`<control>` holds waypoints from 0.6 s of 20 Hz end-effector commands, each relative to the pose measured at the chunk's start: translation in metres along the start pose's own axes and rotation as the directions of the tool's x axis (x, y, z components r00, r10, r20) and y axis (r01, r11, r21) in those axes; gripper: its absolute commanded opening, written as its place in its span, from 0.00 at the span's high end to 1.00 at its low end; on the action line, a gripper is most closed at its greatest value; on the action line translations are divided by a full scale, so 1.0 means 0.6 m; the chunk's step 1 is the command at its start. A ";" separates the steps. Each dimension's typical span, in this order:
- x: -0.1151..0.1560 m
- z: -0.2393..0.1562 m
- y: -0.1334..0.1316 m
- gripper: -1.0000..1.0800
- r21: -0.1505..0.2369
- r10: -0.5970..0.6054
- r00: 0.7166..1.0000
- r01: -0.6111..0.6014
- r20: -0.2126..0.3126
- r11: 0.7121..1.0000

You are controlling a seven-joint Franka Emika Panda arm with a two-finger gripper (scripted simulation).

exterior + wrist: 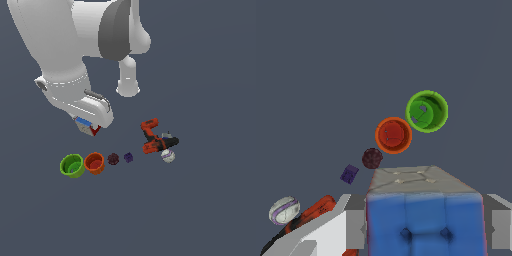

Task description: Pick up a designated object from a clutter of objects.

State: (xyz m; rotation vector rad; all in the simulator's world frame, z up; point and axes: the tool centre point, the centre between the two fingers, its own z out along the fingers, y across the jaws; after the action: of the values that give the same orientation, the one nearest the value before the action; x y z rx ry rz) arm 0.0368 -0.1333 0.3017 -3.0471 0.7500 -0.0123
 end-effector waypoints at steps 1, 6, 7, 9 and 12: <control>0.019 -0.030 0.012 1.00 -0.001 -0.001 1.000 0.001 0.001 1.000; 0.048 -0.071 0.028 1.00 -0.003 -0.002 1.000 0.002 0.004 1.000; 0.052 -0.078 0.031 1.00 -0.003 -0.002 1.000 0.002 0.004 1.000; 0.060 -0.089 0.035 1.00 -0.004 -0.002 1.000 0.002 0.005 1.000; 0.069 -0.100 0.040 1.00 -0.005 -0.002 1.000 0.002 0.006 1.000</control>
State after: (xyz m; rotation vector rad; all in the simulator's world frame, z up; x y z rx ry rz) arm 0.0600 -0.1711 0.3572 -3.0506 0.7486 -0.0004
